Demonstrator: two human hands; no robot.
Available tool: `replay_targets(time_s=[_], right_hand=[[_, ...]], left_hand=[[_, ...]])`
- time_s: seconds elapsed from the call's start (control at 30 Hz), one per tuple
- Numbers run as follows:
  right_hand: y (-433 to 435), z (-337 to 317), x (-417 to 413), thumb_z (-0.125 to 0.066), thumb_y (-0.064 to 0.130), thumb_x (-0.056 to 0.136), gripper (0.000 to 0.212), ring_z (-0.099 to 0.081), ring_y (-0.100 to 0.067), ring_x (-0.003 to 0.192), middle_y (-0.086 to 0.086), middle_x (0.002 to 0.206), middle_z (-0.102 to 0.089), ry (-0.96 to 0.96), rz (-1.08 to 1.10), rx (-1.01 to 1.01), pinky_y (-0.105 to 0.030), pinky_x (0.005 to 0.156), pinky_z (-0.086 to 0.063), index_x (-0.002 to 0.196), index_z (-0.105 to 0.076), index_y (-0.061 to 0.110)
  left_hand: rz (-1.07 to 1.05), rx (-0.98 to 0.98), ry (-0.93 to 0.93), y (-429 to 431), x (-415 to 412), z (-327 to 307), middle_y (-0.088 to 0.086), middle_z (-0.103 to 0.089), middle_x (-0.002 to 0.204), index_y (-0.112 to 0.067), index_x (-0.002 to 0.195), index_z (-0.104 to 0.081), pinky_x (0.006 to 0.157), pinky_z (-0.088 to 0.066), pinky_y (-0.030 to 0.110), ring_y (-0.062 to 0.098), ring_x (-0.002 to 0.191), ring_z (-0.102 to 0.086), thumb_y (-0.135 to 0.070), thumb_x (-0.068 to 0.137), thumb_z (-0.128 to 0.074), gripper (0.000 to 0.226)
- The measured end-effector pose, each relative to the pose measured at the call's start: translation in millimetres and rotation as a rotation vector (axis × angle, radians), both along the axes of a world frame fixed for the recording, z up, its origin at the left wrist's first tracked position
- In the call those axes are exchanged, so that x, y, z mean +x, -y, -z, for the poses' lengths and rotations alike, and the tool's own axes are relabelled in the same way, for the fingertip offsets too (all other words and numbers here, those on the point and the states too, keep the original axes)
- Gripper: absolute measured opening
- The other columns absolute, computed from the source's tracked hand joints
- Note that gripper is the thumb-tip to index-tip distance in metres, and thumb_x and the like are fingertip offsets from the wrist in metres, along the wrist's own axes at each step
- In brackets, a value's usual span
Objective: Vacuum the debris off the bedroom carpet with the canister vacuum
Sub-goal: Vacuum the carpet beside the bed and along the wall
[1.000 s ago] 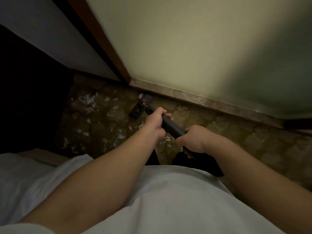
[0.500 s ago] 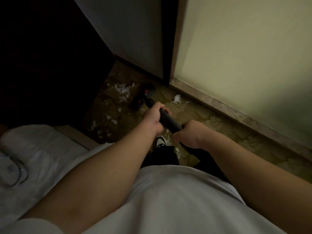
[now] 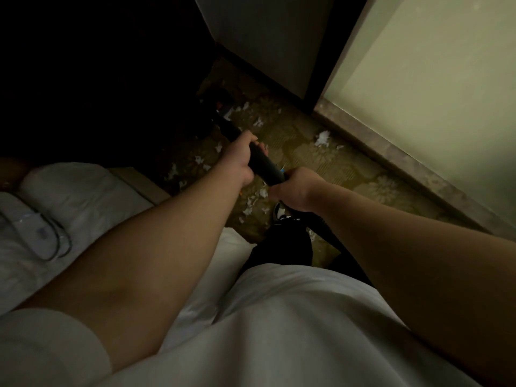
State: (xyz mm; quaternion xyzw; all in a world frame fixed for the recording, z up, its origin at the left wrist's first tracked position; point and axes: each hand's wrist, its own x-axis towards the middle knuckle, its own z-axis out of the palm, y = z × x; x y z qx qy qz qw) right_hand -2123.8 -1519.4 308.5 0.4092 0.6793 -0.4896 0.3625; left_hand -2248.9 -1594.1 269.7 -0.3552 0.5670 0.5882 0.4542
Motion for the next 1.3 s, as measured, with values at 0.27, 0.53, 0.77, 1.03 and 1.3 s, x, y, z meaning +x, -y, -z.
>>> replay_targets(time_s=[0.27, 0.53, 0.77, 1.03, 1.3], right_hand=[[-16.0, -28.7, 60.3, -0.075, 0.035, 0.084, 0.029, -0.078, -0.029, 0.072, -0.011, 0.08, -0.079, 0.037, 0.116, -0.036, -0.05, 0.077, -0.066, 0.092, -0.073, 0.008], [-44.7, -61.9, 160.9, -0.077, 0.027, 0.086, 0.022, -0.058, -0.009, 0.033, 0.002, 0.05, -0.064, 0.084, 0.363, -0.02, -0.016, 0.036, -0.04, 0.091, -0.071, 0.007], [-61.6, -74.3, 248.0, -0.076, 0.025, 0.087, 0.021, -0.061, -0.012, 0.038, 0.0, 0.053, -0.065, 0.059, 0.571, -0.09, -0.019, 0.04, -0.045, 0.094, -0.07, 0.006], [-83.6, -83.3, 355.1, -0.076, 0.029, 0.079, 0.029, -0.077, -0.044, 0.084, -0.021, 0.087, -0.078, 0.051, 0.711, -0.112, -0.057, 0.08, -0.063, 0.099, -0.069, 0.009], [-107.2, -96.2, 466.1, -0.076, 0.021, 0.086, 0.025, -0.071, -0.025, 0.059, -0.011, 0.072, -0.074, 0.131, 0.727, -0.127, -0.036, 0.062, -0.06, 0.104, -0.068, 0.006]], left_hand=[[0.142, 0.016, 0.052, -26.0, 52.2, -7.5, 0.001, -0.047, 0.064, -0.011, 0.071, -0.045, 0.056, -0.05, 0.028, 0.012, 0.05, -0.05, -0.01, 0.093, -0.055, 0.024], [0.381, 0.026, 0.09, -86.1, 146.3, -27.7, 0.003, -0.049, 0.072, -0.007, 0.085, -0.05, 0.065, -0.052, 0.032, 0.014, 0.06, -0.052, -0.007, 0.094, -0.056, 0.011], [0.608, -0.027, 0.06, -129.0, 231.8, -38.2, 0.005, -0.053, 0.068, -0.007, 0.087, -0.054, 0.062, -0.054, 0.031, 0.017, 0.063, -0.055, -0.008, 0.093, -0.057, 0.007], [0.744, -0.042, 0.076, -169.7, 339.8, -51.0, 0.006, -0.059, 0.067, -0.007, 0.094, -0.058, 0.061, -0.055, 0.031, 0.019, 0.063, -0.059, -0.009, 0.089, -0.062, 0.006], [0.711, -0.019, 0.198, -184.5, 452.3, -63.8, 0.004, -0.06, 0.065, -0.007, 0.097, -0.06, 0.069, -0.055, 0.034, 0.018, 0.068, -0.06, -0.011, 0.092, -0.062, 0.007]])
